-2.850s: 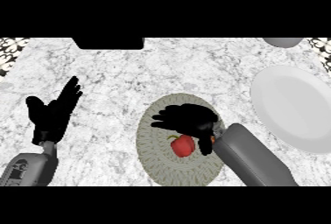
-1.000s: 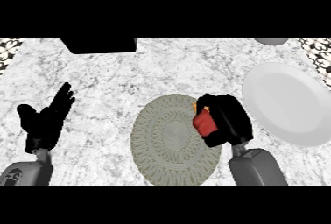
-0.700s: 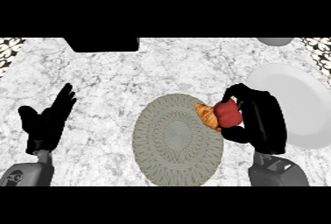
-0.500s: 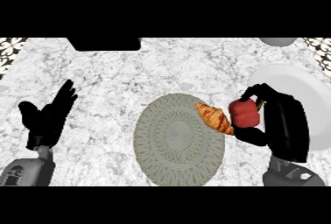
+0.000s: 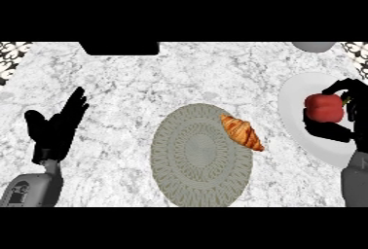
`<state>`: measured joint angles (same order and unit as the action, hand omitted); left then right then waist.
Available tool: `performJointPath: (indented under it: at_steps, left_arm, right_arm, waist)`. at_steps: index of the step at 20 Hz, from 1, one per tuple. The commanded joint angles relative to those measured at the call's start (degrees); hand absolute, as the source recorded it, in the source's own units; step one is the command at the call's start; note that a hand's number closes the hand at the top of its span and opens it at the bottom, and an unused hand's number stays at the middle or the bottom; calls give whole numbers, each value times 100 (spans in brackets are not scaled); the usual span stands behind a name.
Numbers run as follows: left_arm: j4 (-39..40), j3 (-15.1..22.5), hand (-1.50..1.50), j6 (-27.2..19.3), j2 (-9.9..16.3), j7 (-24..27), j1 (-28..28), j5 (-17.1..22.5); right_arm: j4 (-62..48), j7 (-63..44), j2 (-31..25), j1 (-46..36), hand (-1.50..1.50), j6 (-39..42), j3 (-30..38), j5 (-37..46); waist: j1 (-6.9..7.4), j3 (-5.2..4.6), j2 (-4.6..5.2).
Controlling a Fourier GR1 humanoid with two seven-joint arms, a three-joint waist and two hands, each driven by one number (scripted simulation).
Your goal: Pick the bell pepper from the placemat and place it in the plate
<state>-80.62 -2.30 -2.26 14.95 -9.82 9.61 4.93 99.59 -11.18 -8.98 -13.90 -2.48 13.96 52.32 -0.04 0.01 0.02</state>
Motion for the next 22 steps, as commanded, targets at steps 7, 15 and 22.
performJointPath:
  at_steps: [7, 15, 22]
  left_arm:
    - [-314, 32, 0, -28, -173, -161, -52, -84]
    - [472, -166, 0, 149, -116, 433, 108, -121]
    - [140, -82, 0, 16, -181, -30, 229, -247]
  right_arm:
    - [-2404, 1202, -1168, -331, 150, -83, 815, -482]
    - [-4401, 2384, -1839, -740, -150, 769, 1171, -1275]
    - [-4222, 3546, -1626, -1019, -150, 126, 1402, -1842]
  waist:
    - [48, 2, 7]
    - [34, 3, 36]
    - [-32, 4, -3]
